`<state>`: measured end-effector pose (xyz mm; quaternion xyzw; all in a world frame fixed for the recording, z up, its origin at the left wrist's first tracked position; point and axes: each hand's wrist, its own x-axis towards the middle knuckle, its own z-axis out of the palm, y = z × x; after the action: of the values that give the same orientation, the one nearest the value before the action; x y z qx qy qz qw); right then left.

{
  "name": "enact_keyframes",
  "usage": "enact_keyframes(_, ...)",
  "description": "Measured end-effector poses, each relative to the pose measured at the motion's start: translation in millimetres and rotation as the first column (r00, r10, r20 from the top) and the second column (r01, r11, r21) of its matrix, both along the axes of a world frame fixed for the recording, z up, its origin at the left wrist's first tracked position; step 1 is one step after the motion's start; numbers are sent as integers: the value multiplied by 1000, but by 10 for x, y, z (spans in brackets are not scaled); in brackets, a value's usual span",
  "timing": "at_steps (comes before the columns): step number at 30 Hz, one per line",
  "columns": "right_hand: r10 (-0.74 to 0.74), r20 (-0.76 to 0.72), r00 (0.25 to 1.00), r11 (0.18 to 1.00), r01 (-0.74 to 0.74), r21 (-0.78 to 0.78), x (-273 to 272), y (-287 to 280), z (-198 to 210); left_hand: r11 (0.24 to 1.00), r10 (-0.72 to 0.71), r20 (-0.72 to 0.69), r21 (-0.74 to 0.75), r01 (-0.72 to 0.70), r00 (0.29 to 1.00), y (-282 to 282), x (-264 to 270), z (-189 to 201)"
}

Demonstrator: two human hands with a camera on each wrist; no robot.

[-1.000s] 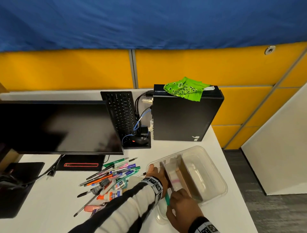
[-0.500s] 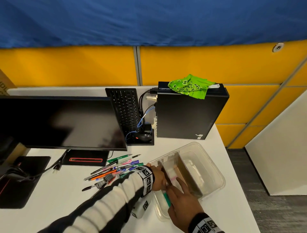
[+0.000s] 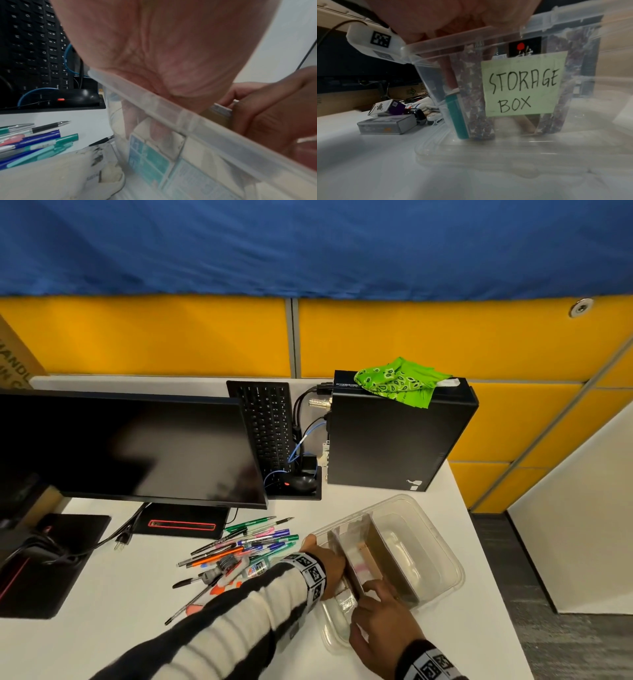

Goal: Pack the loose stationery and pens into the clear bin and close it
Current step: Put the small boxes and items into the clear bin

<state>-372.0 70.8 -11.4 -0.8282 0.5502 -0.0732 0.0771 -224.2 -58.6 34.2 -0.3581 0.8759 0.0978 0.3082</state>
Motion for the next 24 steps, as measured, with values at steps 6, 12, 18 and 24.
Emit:
enact_keyframes(6, -31, 47, 998, 995, 26, 91, 74, -40, 45, 987, 131, -123, 113, -117, 984, -93, 107, 39)
enact_keyframes(12, -59, 122, 991, 994, 47, 101, 144, -94, 80, 1000, 26, 3, 7, -26, 1000, -15, 90, -34)
enact_keyframes(18, -122, 160, 980, 985, 100, 142, 32, -136, -69, 989, 147, -314, 35, -144, 938, -17, 203, 80)
enact_keyframes(24, -162, 281, 946, 983, 129, 131, -17, -193, -38, 839, 488, -763, 276, -469, 424, -47, 1034, 164)
